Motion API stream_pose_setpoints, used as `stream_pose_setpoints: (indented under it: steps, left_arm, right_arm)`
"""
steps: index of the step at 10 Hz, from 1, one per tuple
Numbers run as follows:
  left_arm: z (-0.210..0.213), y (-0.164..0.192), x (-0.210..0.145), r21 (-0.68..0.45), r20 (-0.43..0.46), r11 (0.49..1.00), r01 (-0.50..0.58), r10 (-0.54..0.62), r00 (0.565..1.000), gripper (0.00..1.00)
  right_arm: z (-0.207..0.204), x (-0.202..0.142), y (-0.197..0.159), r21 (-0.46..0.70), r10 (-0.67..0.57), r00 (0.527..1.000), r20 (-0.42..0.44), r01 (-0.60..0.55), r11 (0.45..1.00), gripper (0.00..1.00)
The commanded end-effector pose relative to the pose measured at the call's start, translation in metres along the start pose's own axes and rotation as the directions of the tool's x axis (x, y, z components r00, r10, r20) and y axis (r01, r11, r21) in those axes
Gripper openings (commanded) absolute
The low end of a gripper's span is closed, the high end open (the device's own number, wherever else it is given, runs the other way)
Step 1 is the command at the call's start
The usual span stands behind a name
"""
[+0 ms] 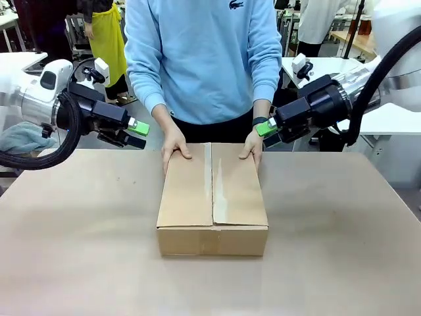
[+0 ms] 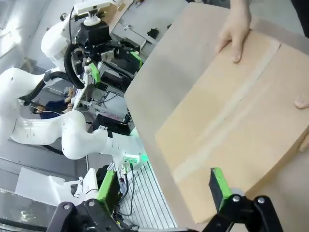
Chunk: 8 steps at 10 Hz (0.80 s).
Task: Pack the gift set into the box.
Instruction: Press and hold the closed box until the human finishes sealing it.
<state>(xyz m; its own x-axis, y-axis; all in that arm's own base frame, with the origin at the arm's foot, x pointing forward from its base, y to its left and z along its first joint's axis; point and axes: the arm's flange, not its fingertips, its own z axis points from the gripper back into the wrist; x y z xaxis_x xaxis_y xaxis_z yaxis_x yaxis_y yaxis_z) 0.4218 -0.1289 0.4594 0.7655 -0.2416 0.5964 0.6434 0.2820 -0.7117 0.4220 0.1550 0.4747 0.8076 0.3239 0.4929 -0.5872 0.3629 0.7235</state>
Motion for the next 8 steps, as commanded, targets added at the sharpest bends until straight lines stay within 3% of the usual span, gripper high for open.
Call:
stream_pose_setpoints:
  steps: [1, 2, 3, 4, 5, 6, 8]
  left_arm:
    - [0.009, -0.007, -0.001, -0.090, -0.037, 0.993, -0.078, 0.075, 0.996, 1.00]
    - [0.000, 0.000, 0.000, 0.000, 0.000, 1.000, 0.000, 0.000, 1.000, 1.00]
    - [-0.032, 0.007, 0.012, 0.008, 0.125, 0.945, 0.326, -0.325, 0.938, 1.00]
    - [-0.054, 0.021, 0.017, 0.141, 0.174, 0.811, 0.568, -0.585, 0.792, 1.00]
    - [-0.072, 0.029, 0.014, 0.124, 0.202, 0.715, 0.688, -0.697, 0.688, 1.00]
    - [-0.087, 0.035, 0.011, 0.158, 0.203, 0.632, 0.759, -0.773, 0.601, 1.00]
    - [-0.108, 0.045, 0.005, 0.119, 0.167, 0.573, 0.811, -0.817, 0.553, 1.00]
  right_arm:
    - [-0.001, 0.004, 0.022, 0.020, -0.128, 0.991, 0.047, 0.127, 0.992, 1.00]
    - [0.000, 0.000, 0.000, 0.000, 0.000, 1.000, 0.000, 0.000, 1.000, 1.00]
    - [-0.029, 0.014, -0.005, -0.108, 0.283, 0.959, -0.005, -0.282, 0.953, 1.00]
    - [-0.046, 0.017, -0.015, -0.059, 0.468, 0.882, 0.051, -0.466, 0.883, 1.00]
    - [-0.059, 0.015, -0.030, -0.100, 0.572, 0.816, 0.080, -0.565, 0.819, 1.00]
    - [-0.072, 0.010, -0.042, -0.030, 0.634, 0.755, 0.168, -0.639, 0.769, 1.00]
    - [-0.088, 0.005, -0.056, -0.073, 0.663, 0.710, 0.237, -0.668, 0.741, 1.00]
